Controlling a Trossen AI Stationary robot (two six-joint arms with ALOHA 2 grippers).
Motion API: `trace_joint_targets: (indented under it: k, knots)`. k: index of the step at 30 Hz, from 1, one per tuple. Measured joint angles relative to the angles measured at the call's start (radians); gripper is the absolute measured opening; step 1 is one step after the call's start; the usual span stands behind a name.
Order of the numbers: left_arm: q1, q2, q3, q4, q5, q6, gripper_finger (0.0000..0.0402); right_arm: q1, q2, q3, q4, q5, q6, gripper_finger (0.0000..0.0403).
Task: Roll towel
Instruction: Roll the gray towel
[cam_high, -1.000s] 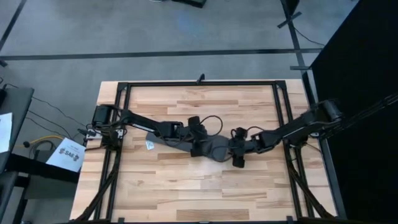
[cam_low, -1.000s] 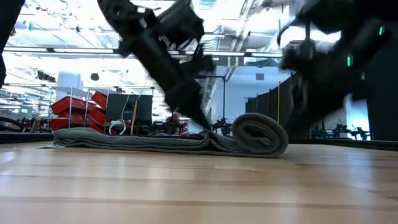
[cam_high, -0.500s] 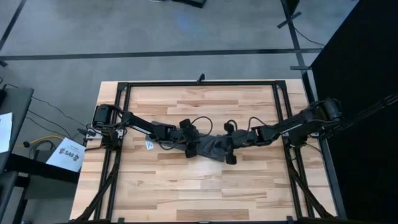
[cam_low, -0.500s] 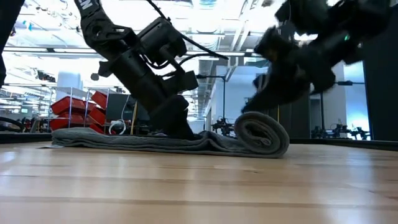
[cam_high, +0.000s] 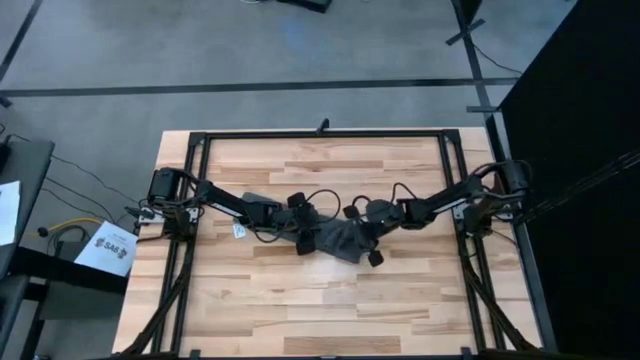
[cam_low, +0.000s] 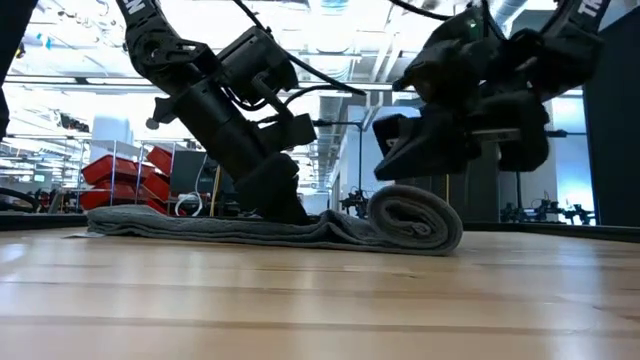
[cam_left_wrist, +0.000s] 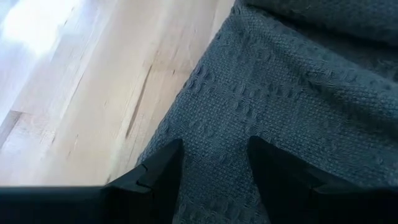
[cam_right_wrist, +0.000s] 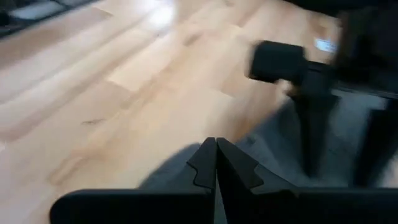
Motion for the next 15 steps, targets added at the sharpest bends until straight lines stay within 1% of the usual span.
trace_joint_targets:
  k: [4, 8, 10, 15]
  knots:
    - [0.0, 0.0, 0.0, 0.004, 0.0, 0.014, 0.0173, -0.06, 0.049, 0.012, 0.012, -0.116, -0.06, 0.0]
    - [-0.002, 0.0, -0.001, 0.003, 0.001, 0.001, 0.0173, -0.089, 0.119, 0.029, 0.098, -0.225, -0.101, 0.0]
    - [-0.006, 0.0, -0.001, 0.003, 0.001, -0.005, 0.0173, -0.105, 0.166, 0.04, 0.105, -0.268, -0.113, 0.0]
    - [-0.011, 0.0, -0.001, 0.001, 0.009, -0.025, 0.0173, -0.132, 0.246, 0.07, 0.116, -0.296, -0.126, 0.0]
